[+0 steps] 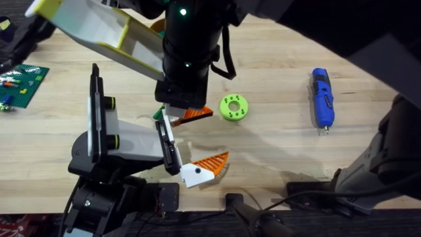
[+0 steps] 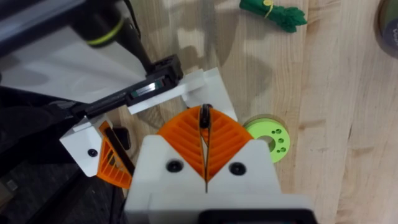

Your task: Pick up the gripper from the table and insert it into the empty holder that is missing its gripper. Then pick up a screw, insert it into the mounting hole, and use the screwdriver to tighten it. Finally, clean up the table by picking up the vegetable and placing it into the bucket.

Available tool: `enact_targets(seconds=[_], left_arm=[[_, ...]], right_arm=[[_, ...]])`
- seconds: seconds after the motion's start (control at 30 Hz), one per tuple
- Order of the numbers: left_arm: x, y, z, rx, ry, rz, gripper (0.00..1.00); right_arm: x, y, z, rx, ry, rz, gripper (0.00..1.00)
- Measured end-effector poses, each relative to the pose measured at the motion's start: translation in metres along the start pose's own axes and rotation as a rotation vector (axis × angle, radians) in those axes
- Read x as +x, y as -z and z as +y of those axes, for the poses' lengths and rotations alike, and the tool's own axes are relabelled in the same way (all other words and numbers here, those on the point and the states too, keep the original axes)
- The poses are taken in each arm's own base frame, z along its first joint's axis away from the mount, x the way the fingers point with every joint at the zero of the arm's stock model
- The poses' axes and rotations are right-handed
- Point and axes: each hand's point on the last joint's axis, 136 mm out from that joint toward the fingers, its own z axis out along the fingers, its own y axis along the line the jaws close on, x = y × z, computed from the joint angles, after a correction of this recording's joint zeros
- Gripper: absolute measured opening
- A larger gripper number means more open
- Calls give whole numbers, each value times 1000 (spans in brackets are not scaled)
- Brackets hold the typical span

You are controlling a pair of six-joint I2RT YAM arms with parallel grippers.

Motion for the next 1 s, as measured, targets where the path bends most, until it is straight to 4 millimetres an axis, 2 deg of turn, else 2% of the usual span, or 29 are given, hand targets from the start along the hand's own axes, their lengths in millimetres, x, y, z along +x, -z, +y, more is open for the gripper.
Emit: enact_targets(seconds=[0.37, 0.67, 1.0], left_arm=[[0, 0, 0, 0, 2, 0, 985], [0, 0, 0, 0, 2, 0, 986], [0, 0, 0, 0, 2, 0, 986]], right_arm=[[0, 2, 0, 2, 0, -3, 7], [-10, 24, -1, 27, 10, -59, 7], [1, 28, 5, 10, 3, -20, 7]])
